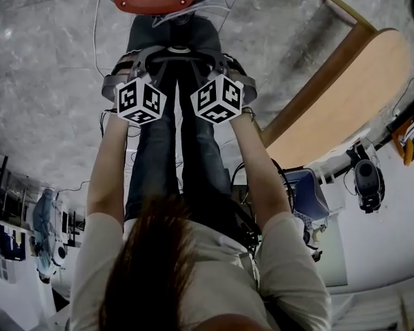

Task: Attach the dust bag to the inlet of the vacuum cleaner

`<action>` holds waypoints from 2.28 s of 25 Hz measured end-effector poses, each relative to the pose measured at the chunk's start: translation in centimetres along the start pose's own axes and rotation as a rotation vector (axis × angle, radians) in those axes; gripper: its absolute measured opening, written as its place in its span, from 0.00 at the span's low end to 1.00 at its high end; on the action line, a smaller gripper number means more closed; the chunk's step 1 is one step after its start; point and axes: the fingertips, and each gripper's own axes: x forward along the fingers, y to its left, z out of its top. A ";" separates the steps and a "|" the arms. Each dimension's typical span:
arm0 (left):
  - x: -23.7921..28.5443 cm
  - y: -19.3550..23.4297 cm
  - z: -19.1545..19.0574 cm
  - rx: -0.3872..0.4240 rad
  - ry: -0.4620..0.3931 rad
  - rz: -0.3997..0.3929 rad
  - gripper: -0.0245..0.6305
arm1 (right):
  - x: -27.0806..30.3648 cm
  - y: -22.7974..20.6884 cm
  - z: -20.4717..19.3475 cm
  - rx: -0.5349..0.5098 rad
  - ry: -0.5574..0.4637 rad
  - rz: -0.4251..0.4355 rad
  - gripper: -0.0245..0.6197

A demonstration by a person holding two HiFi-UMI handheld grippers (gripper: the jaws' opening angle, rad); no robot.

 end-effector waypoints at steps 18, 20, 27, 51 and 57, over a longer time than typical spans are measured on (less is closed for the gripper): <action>1.3 1.4 0.2 -0.062 0.002 0.064 0.11 | 0.9 -2.2 0.2 -0.040 -0.001 -0.004 0.09; 1.5 1.5 0.2 -0.080 -0.001 0.065 0.11 | 1.1 -2.5 0.2 -0.056 0.006 0.002 0.09; 1.8 1.7 0.1 -0.162 -0.017 0.079 0.11 | 1.5 -3.6 0.5 -0.091 0.016 0.007 0.09; 1.8 4.3 0.1 -0.248 -0.028 0.114 0.15 | 2.3 -5.1 1.3 0.059 -0.025 0.002 0.14; 2.3 4.9 1.1 -0.033 0.033 0.052 0.16 | 1.8 -4.5 0.6 0.239 -0.091 -0.040 0.12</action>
